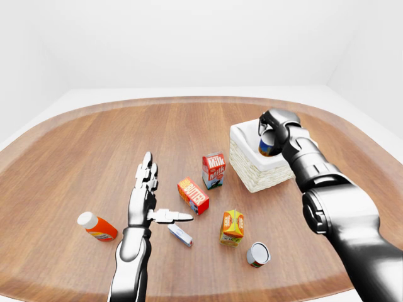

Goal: Pick up the alphabet soup and the tomato sauce, and put them in the basket.

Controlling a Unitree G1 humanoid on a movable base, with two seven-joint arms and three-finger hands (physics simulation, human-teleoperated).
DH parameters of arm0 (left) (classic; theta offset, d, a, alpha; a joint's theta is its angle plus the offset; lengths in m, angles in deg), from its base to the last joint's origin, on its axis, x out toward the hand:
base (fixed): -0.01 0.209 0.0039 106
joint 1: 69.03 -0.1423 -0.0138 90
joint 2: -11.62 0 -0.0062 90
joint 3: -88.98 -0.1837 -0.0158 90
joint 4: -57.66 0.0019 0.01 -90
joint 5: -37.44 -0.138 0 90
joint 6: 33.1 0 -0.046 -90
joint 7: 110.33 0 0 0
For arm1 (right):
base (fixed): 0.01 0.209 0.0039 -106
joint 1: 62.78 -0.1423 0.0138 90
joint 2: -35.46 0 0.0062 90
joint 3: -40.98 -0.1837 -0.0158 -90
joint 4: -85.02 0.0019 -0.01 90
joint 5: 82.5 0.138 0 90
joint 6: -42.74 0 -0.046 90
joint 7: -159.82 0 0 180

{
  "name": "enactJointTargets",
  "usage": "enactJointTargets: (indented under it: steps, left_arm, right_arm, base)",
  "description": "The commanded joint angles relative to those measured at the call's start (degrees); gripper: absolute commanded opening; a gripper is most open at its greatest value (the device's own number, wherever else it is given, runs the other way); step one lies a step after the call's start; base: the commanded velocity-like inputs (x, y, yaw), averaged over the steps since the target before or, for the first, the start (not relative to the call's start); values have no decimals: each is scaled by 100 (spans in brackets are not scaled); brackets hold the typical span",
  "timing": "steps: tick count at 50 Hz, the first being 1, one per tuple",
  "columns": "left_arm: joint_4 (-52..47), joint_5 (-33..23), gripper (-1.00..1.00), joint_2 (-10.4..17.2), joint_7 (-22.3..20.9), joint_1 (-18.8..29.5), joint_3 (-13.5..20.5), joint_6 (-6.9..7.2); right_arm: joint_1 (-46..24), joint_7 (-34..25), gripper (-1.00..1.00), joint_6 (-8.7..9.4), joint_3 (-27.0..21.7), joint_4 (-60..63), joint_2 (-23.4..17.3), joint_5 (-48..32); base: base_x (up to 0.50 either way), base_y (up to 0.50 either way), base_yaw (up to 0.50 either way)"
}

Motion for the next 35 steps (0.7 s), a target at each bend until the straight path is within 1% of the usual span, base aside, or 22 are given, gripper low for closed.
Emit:
enactJointTargets:
  steps: [1, 16, 17, 18, 19, 20, 21, 35]
  left_arm:
    - [42, 45, 100, -9, -3, 40, 29, 0]
    - [78, 47, 100, -7, -5, 40, 30, 0]
    - [44, 50, 100, -4, -4, 38, 31, 0]
    - [67, 50, 100, -5, -7, 39, 33, 0]
    - [89, 52, 100, -5, -9, 42, 36, 0]
    - [87, 52, 100, -5, -11, 40, 35, 0]
    - [80, 52, 100, -5, -11, 37, 35, 0]
    - [99, 52, 100, -8, -14, 40, 37, 0]
  right_arm:
    - [-66, 101, -100, 0, 13, 52, -43, 68]
    - [-147, 56, -100, 0, 11, 73, -92, -1]
    - [-153, 54, -89, 0, 10, 76, -97, -4]
    - [-157, 48, -59, 0, 7, 76, -98, -4]
    - [-161, 42, -4, 0, 11, 78, -99, -11]
    - [-166, 39, 97, 0, 11, 80, -98, -13]
    - [-170, 30, 100, 0, 9, 80, -96, -13]
    - [-179, 28, 100, 0, 5, 63, -73, -4]
  base:
    - [0, 0, 0]
    - [0, 0, 0]
    - [0, 0, 0]
    - [0, 0, 0]
    - [0, 0, 0]
    - [0, 0, 0]
    - [0, 0, 0]
    - [0, 0, 0]
